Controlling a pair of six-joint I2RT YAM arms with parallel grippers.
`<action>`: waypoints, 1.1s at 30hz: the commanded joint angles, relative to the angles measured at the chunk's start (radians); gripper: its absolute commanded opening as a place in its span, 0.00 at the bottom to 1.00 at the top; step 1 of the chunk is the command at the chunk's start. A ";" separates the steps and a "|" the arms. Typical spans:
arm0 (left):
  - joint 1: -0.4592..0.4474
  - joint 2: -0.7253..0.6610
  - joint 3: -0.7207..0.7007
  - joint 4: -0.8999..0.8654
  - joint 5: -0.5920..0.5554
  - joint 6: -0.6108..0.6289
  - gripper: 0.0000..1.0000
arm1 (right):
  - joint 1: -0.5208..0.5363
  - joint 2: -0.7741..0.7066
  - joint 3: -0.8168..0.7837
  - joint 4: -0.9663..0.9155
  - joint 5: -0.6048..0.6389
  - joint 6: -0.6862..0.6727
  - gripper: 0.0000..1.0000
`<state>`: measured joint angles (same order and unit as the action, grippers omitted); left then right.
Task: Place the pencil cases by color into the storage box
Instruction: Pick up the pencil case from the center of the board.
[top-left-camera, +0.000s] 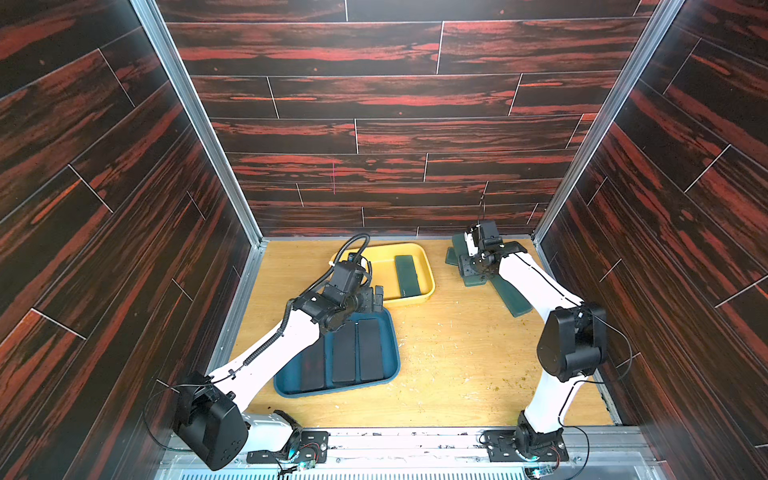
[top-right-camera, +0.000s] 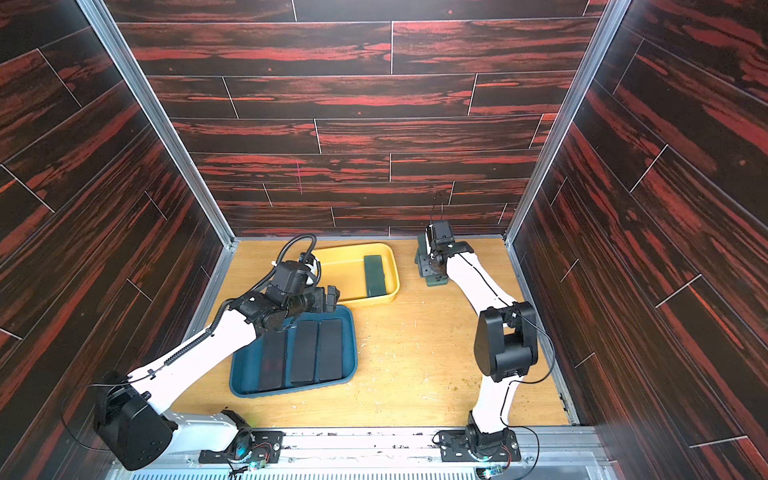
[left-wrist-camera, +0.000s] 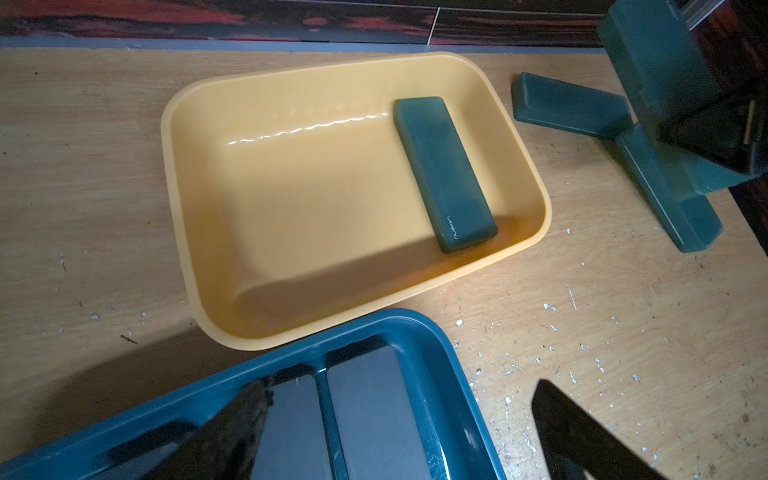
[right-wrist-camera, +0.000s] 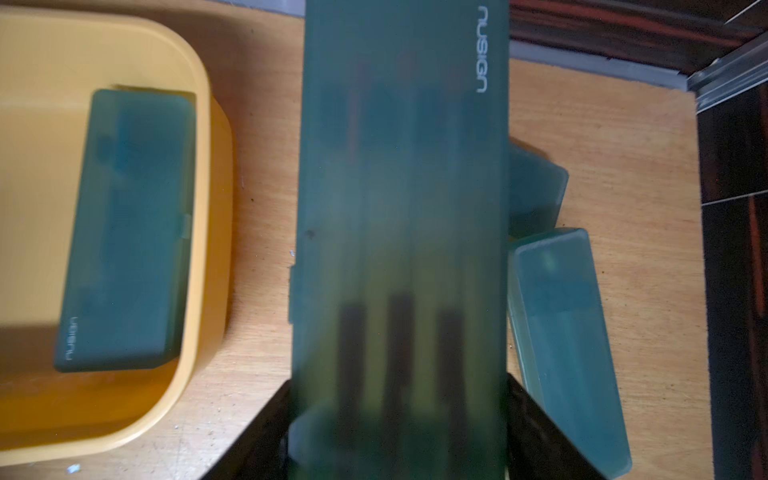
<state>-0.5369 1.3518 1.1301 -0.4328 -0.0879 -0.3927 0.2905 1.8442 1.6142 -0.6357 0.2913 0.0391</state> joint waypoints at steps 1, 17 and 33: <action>0.023 0.012 0.035 -0.023 0.001 -0.041 1.00 | 0.047 -0.061 0.052 0.018 0.032 0.020 0.57; 0.120 -0.030 0.000 -0.077 -0.110 -0.177 1.00 | 0.318 0.106 0.226 0.167 0.094 0.171 0.57; 0.193 -0.087 -0.060 -0.086 -0.087 -0.166 1.00 | 0.387 0.321 0.412 0.152 0.037 0.304 0.58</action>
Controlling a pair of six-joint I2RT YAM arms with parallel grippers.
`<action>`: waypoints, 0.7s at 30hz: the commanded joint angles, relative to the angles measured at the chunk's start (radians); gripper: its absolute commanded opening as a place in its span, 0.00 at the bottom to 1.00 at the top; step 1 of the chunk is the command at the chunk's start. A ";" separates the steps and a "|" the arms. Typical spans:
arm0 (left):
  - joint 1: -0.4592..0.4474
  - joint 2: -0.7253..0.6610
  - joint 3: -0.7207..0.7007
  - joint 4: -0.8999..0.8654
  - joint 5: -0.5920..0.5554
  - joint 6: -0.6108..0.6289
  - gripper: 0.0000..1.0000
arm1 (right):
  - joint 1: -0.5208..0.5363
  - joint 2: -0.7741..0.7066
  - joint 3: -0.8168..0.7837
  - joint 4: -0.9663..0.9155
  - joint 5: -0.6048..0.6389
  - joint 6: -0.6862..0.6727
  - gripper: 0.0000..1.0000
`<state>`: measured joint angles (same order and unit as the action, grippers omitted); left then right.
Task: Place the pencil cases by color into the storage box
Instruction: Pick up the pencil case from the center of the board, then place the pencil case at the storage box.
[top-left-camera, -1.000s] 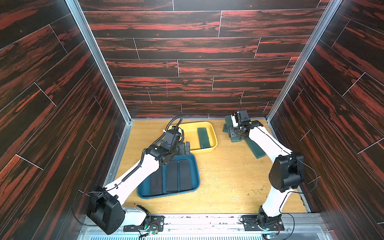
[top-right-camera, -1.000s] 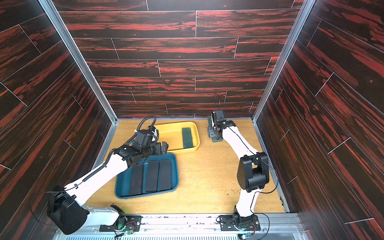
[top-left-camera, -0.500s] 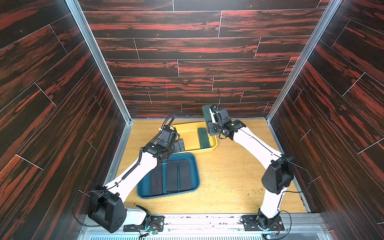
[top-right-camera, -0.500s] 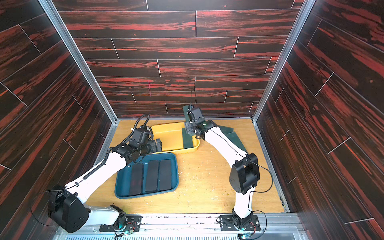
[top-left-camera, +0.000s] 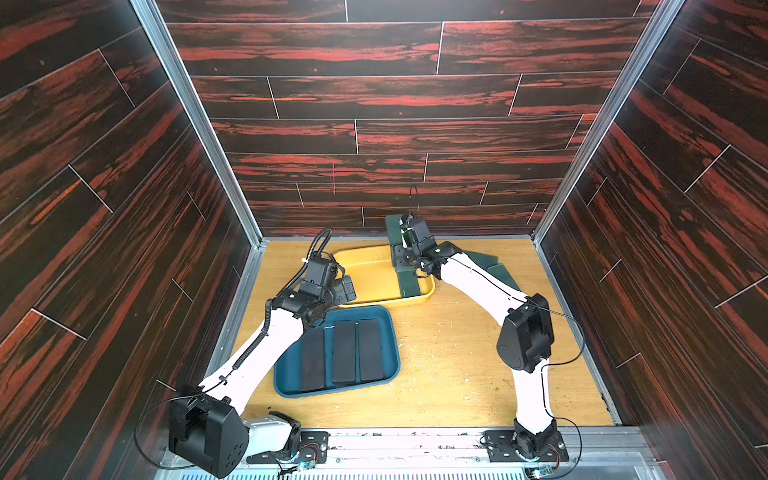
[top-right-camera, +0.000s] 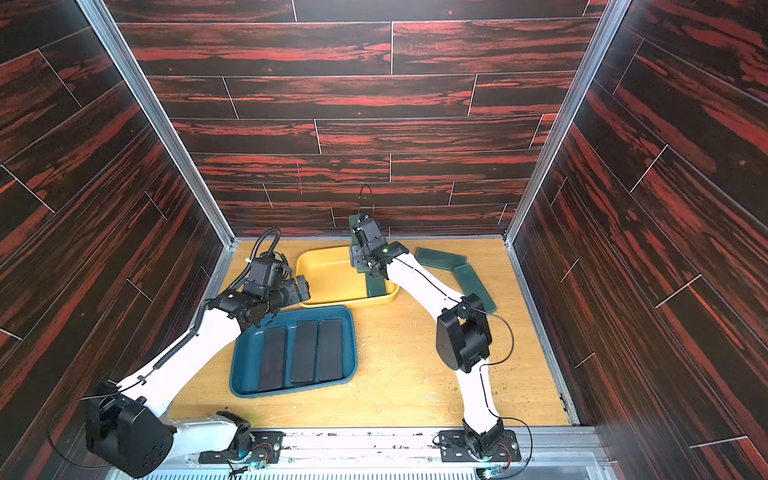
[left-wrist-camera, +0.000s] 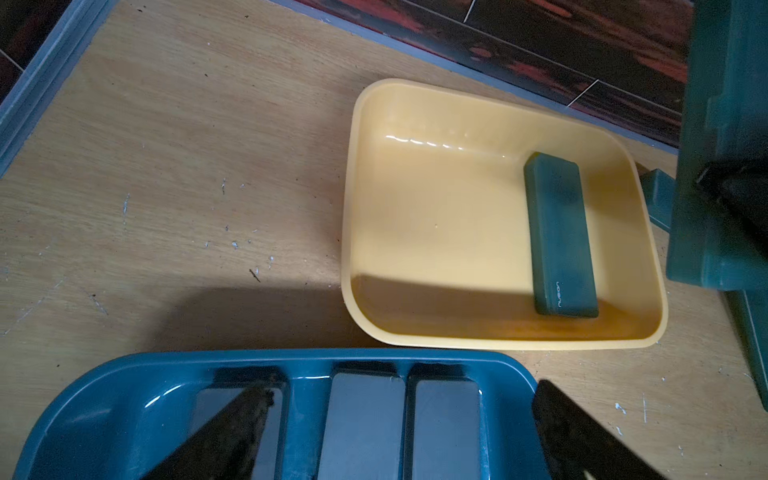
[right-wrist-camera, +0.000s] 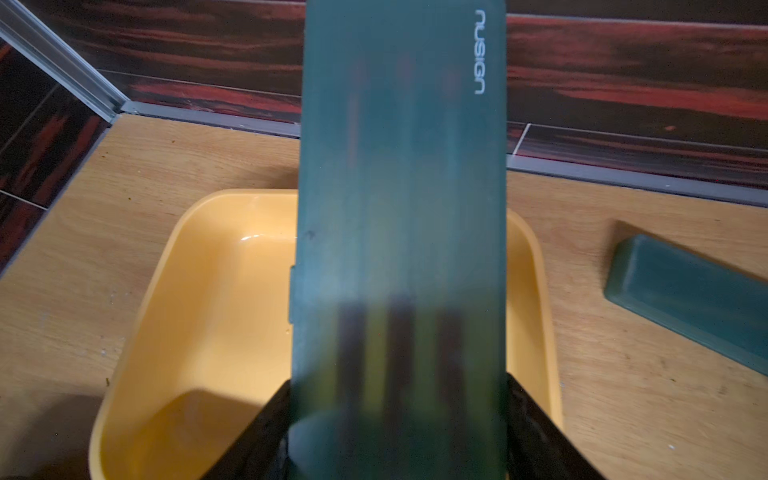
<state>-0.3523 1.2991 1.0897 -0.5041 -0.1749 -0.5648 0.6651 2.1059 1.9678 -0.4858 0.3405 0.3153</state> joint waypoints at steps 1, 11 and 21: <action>0.009 -0.037 -0.027 -0.016 0.000 0.004 1.00 | 0.015 0.073 0.076 -0.010 -0.014 0.033 0.58; 0.013 -0.074 -0.072 -0.002 0.000 0.003 1.00 | 0.040 0.214 0.229 -0.108 -0.030 0.086 0.58; 0.015 -0.114 -0.114 0.018 0.001 -0.006 1.00 | 0.046 0.293 0.272 -0.153 -0.055 0.114 0.58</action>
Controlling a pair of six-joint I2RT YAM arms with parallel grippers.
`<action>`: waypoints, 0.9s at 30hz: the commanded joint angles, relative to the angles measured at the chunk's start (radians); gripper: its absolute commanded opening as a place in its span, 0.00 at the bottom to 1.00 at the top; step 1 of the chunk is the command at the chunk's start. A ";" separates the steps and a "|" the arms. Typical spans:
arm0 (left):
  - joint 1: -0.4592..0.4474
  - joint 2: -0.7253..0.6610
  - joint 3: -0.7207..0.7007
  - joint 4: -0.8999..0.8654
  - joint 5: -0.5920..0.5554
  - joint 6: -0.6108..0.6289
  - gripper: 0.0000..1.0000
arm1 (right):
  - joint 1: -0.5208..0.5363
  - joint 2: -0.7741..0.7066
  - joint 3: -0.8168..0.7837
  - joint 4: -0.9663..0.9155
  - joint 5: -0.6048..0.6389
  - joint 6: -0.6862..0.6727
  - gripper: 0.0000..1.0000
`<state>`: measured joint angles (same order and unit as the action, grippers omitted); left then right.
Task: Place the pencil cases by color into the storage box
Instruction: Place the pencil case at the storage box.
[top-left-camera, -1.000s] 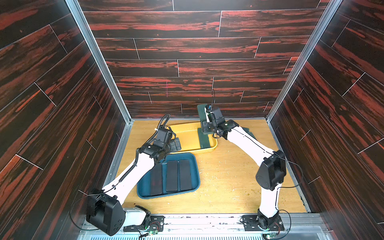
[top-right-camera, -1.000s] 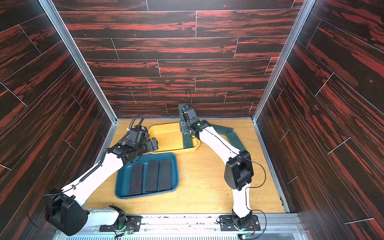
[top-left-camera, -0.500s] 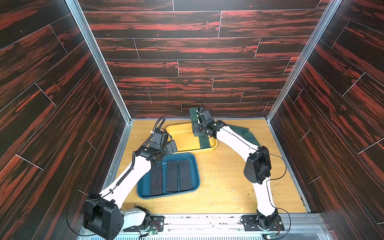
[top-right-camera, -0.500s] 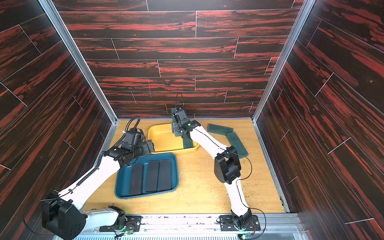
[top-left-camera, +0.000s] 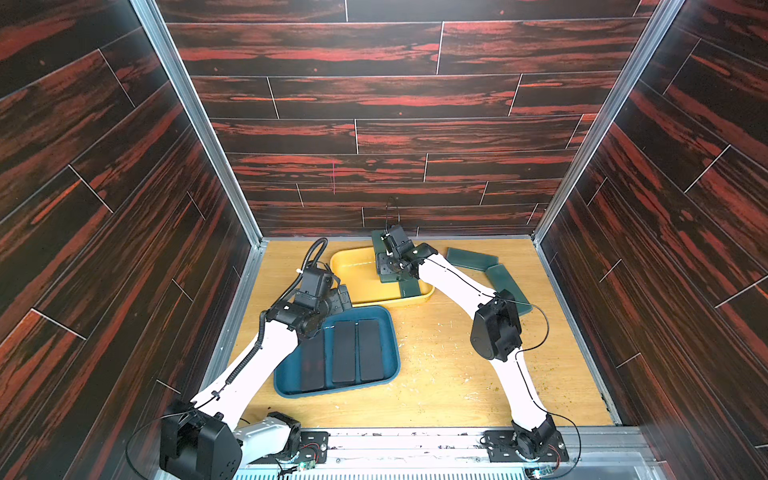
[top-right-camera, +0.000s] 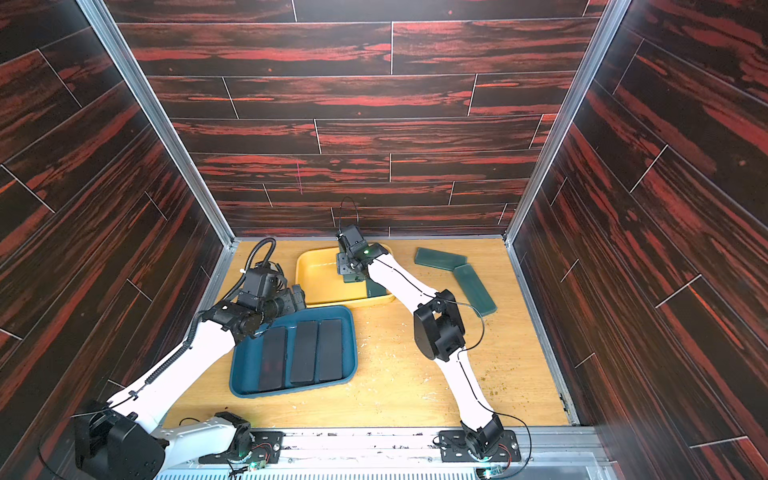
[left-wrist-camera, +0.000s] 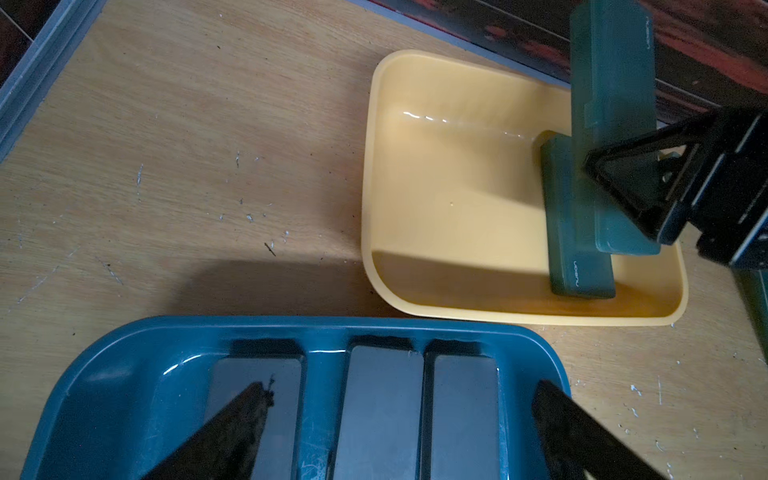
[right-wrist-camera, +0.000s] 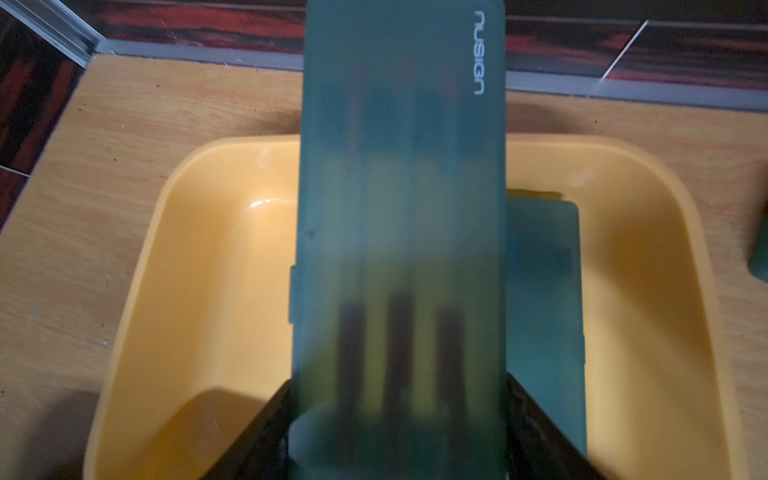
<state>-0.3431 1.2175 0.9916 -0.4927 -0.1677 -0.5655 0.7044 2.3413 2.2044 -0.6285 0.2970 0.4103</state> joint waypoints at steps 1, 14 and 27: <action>0.006 -0.036 -0.019 0.008 -0.006 -0.006 1.00 | 0.007 0.066 0.042 -0.018 -0.015 0.021 0.58; 0.006 -0.047 -0.036 0.032 0.002 -0.013 1.00 | 0.008 0.178 0.125 -0.073 -0.038 0.039 0.58; 0.006 -0.046 -0.031 0.040 0.006 -0.016 1.00 | 0.008 0.254 0.172 -0.106 -0.030 0.034 0.58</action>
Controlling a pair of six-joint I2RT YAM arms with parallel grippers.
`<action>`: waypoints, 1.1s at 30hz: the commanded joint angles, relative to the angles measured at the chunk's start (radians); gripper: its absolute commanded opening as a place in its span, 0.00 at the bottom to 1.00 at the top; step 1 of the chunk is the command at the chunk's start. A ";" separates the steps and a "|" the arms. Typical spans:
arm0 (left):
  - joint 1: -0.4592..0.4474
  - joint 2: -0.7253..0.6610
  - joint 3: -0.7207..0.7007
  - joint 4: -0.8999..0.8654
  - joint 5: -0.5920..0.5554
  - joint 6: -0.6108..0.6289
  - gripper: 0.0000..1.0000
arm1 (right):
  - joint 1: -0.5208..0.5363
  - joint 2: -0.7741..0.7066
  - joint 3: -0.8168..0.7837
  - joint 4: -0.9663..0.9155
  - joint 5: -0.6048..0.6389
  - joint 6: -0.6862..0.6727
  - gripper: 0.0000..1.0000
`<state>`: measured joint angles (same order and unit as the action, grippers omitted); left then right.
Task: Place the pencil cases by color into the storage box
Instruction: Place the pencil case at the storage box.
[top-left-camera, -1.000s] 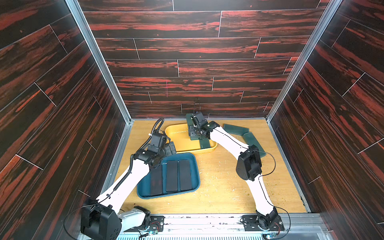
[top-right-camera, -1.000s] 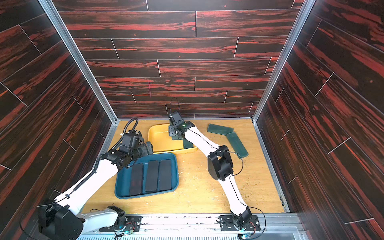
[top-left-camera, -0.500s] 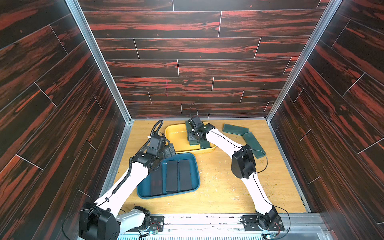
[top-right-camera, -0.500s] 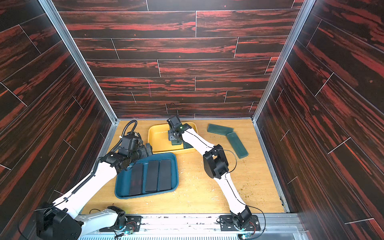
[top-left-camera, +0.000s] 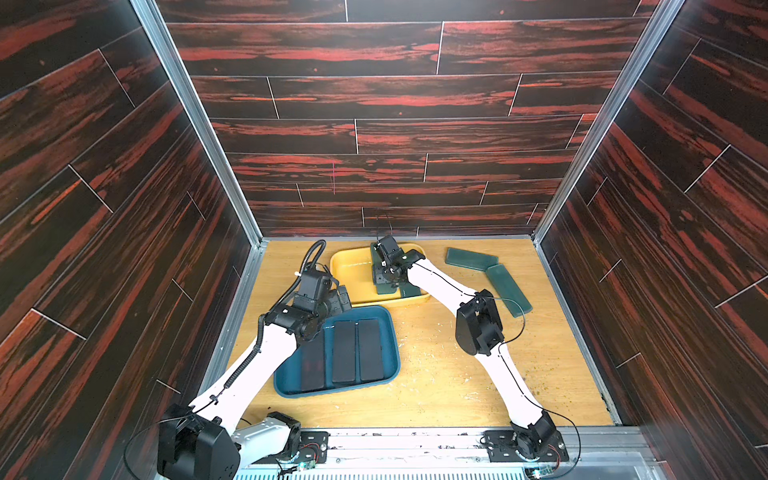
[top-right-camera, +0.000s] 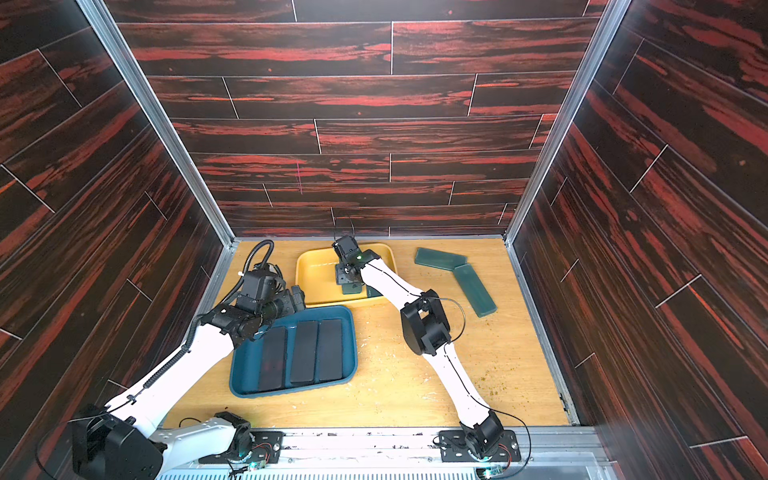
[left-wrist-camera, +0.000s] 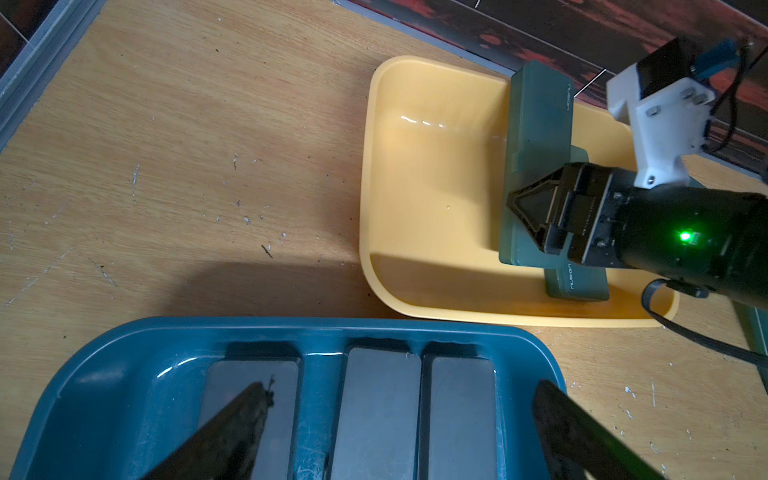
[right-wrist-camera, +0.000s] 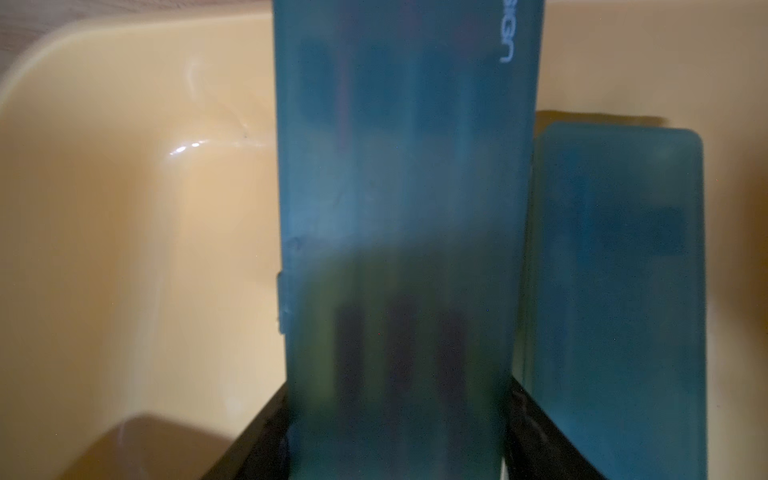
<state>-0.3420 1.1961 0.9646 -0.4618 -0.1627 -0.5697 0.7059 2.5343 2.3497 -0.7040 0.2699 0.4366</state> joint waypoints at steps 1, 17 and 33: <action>0.005 -0.024 -0.004 0.008 0.002 -0.011 1.00 | 0.006 0.064 0.026 -0.032 -0.003 0.007 0.58; 0.005 -0.018 -0.010 0.024 0.009 -0.019 1.00 | 0.007 0.055 -0.030 -0.046 -0.005 0.005 0.56; 0.005 -0.026 -0.023 0.033 0.011 -0.022 1.00 | 0.007 0.077 -0.021 -0.077 -0.014 0.015 0.57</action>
<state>-0.3420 1.1961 0.9543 -0.4271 -0.1482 -0.5842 0.7078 2.5675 2.3177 -0.7307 0.2741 0.4370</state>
